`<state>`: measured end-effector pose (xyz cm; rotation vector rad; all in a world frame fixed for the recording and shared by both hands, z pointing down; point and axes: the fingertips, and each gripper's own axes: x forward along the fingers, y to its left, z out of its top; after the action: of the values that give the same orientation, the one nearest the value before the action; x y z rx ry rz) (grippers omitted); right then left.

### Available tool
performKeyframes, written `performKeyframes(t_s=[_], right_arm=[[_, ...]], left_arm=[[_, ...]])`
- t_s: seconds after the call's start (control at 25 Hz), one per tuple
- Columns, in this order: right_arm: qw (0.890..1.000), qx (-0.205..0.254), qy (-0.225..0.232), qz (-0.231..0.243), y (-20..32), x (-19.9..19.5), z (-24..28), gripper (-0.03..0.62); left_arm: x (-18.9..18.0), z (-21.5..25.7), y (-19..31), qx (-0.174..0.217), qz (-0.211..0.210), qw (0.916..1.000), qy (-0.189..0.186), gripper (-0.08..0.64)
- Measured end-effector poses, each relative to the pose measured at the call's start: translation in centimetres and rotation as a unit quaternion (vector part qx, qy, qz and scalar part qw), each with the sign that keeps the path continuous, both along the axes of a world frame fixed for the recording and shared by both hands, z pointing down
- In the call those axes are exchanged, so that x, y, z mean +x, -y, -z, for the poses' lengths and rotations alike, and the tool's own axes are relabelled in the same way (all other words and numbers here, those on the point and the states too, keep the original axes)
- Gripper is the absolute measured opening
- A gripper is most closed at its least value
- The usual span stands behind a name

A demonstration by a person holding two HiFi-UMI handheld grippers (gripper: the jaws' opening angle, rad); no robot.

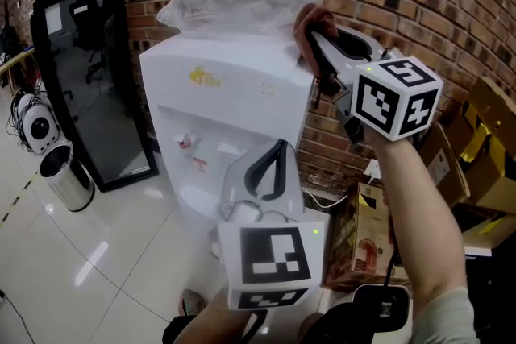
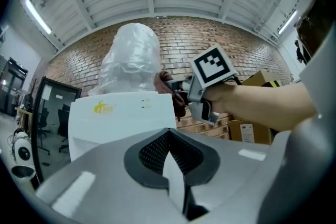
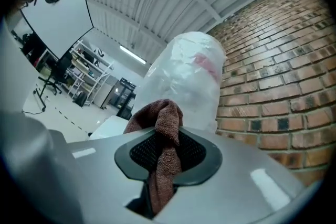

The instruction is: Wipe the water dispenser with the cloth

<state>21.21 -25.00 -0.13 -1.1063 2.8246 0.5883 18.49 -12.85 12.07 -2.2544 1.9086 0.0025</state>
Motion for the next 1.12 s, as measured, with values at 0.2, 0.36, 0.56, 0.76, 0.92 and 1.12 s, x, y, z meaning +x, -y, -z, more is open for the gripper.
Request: performKeyframes(t_s=[0.2, 0.36, 0.56, 0.76, 0.92, 1.12], right_arm=[[0.998, -0.053, 0.014, -0.029, 2.1, 0.9, -2.3, 0.084], [0.994, -0.077, 0.064, -0.05, 1.9, 3.7, -4.5, 0.082], [0.979, -0.176, 0.097, -0.037, 3.0, 4.9, -15.3, 0.083], [0.972, -0.195, 0.132, -0.02, 2.9, 4.7, -19.2, 0.083], [0.969, -0.217, 0.117, -0.019, 2.7, 4.5, -23.3, 0.083], [0.97, -0.224, 0.092, -0.031, 2.9, 4.6, -27.8, 0.083]], left_arm=[[-0.8, -0.3, -1.7, 0.003, 0.0, 0.9999, -0.01, 0.0], [0.8, -1.4, -1.4, -0.008, -0.027, 0.9993, -0.024, 0.0], [3.7, -7.1, -0.3, -0.067, -0.048, 0.9963, -0.027, 0.0], [4.4, -9.8, 0.5, -0.076, -0.039, 0.9961, 0.023, 0.0], [4.6, -13.8, 0.8, -0.1, -0.036, 0.9927, 0.058, 0.0], [5.4, -17.6, 1.0, -0.124, -0.045, 0.9887, 0.071, 0.0]])
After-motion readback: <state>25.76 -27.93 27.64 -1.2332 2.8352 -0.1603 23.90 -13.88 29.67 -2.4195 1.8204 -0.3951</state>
